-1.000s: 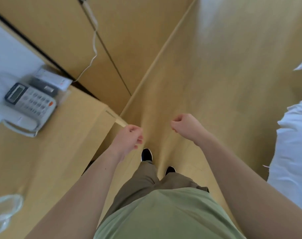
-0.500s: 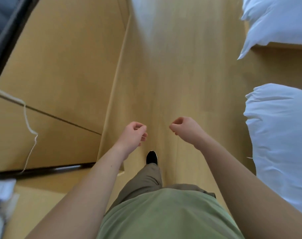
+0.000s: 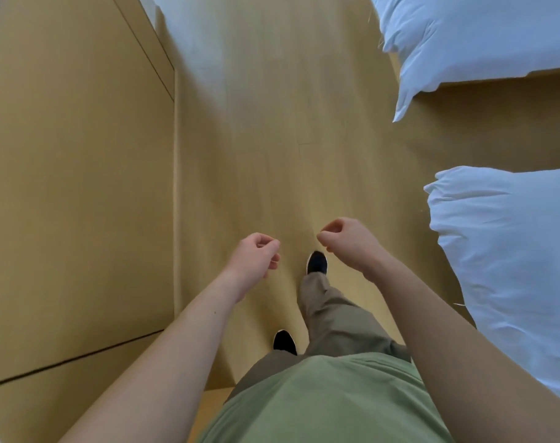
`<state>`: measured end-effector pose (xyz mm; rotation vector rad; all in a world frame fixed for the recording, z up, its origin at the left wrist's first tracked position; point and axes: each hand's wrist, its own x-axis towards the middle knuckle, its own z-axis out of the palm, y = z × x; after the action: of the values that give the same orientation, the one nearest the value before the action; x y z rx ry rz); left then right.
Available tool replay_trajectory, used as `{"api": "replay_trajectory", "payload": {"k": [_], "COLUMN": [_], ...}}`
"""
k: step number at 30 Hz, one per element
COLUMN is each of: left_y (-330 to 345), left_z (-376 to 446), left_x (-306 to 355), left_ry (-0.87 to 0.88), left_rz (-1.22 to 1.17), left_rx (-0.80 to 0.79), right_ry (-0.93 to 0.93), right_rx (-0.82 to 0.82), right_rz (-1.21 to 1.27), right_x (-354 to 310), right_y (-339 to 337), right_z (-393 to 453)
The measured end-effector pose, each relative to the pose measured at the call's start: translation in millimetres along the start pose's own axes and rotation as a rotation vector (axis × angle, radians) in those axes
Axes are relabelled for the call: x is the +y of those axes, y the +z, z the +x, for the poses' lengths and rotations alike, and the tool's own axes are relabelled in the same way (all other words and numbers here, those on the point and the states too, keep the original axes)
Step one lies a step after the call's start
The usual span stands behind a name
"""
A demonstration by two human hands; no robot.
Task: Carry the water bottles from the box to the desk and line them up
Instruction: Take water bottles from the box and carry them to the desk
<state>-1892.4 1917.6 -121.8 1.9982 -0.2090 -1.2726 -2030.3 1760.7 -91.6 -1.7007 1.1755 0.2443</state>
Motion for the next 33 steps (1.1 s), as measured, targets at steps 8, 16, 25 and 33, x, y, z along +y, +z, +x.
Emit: {"api": "replay_trajectory", "payload": {"k": [8, 16, 25, 33], "left_y": [-16, -24, -43, -64], "left_z": [106, 196, 303, 422], "left_x": [108, 229, 337, 438], "left_ry": [-0.016, -0.023, 0.004, 0.003], "left_rz": [0.001, 0.001, 0.041, 0.064], "left_rx": [0.039, 0.047, -0.001, -0.094], "right_ry": [0.027, 0.014, 0.008, 0.114], "right_rx": [-0.047, -0.046, 0.006, 0.018], "right_rz": [0.059, 0.067, 0.086, 0.092], "right_x": [-60, -131, -195, -257], "right_y": [-63, -144, -204, -254], "right_z": [124, 234, 339, 451]}}
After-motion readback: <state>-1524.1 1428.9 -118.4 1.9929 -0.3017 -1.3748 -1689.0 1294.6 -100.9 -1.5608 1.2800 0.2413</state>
